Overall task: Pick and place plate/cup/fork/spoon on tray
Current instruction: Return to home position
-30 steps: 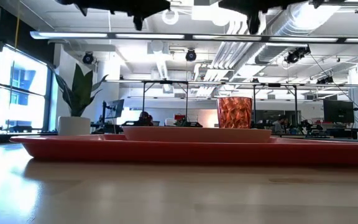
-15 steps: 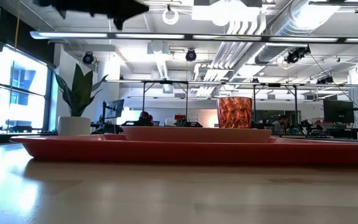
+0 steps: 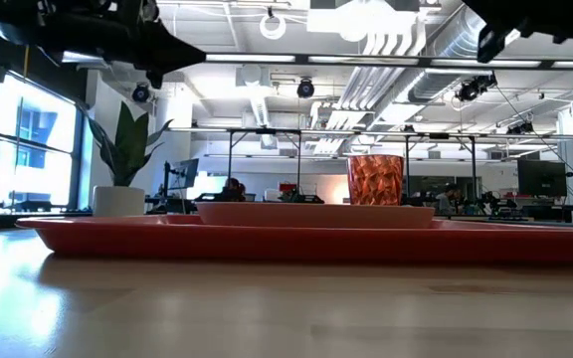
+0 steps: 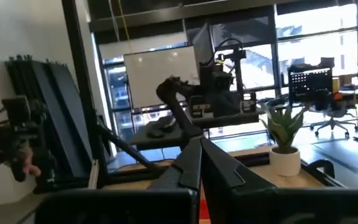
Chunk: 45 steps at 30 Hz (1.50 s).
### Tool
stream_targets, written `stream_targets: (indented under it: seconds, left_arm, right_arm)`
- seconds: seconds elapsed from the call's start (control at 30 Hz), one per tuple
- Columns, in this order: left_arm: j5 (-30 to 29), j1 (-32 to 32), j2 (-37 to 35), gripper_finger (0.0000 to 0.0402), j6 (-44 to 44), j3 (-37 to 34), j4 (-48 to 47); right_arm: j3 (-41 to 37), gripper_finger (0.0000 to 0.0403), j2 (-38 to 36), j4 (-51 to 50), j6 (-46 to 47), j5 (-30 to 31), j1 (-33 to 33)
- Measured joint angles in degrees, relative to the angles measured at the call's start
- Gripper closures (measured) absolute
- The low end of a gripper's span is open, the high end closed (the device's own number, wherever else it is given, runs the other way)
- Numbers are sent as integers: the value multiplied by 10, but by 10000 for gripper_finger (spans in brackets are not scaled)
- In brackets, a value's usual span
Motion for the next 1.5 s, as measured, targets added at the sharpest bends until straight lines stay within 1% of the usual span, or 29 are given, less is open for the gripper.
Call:
stream_targets:
  seconds: [0.1, 0.17, 0.27, 0.33, 0.4, 0.47, 0.53, 0.67, 0.8, 0.97, 1.03, 1.1, 1.2, 1.3, 1.4, 1.5]
  left_arm:
    - [-7, 17, -30, 401, 0, -1, -49]
    - [-8, 24, -48, 401, 10, -2, -72]
    - [-6, 29, -68, 401, 31, -4, -104]
    - [-1, 29, -78, 401, 26, -25, -85]
    - [-2, 29, -84, 401, -2, -55, -48]
    - [-4, 29, -85, 401, -30, -86, -9]
    - [-4, 29, -86, 402, -41, -104, 28]
    - [-4, 29, -90, 401, -43, -116, 30]
    - [12, 29, -115, 401, -46, -135, 44]
    - [18, 24, -155, 401, -84, -195, 123]
    - [18, 13, -167, 401, -91, -218, 148]
    - [19, 3, -180, 401, -84, -226, 151]
    - [19, -5, -212, 401, -70, -225, 136]
    - [19, -6, -251, 401, -86, -225, 112]
    - [19, -6, -303, 401, -87, -225, 35]
    - [17, -8, -353, 401, -86, -225, -40]
  right_arm:
    - [-14, 403, -40, -13, 13, 9, 4]
    - [-21, 403, -62, -17, 3, 8, 13]
    - [-34, 403, -94, -53, -16, 2, 30]
    - [-41, 403, -114, -103, -30, 3, 37]
    - [-42, 403, -130, -151, -32, 3, 43]
    - [-42, 403, -142, -172, -26, 4, 50]
    - [-42, 403, -152, -177, -40, 4, 56]
    - [-42, 403, -167, -179, -97, 13, 60]
    - [-58, 403, -176, -159, -113, 34, 60]
    - [-133, 403, -178, -45, -79, 24, 60]
    - [-148, 403, -178, -26, -64, 15, 60]
    - [-152, 403, -178, -22, -56, 3, 60]
    - [-147, 403, -178, -27, -55, 0, 60]
    - [-131, 403, -178, -35, -55, -7, 60]
    - [-121, 403, -178, -57, -54, -33, 60]
    - [-115, 403, -178, -70, -52, -42, 60]
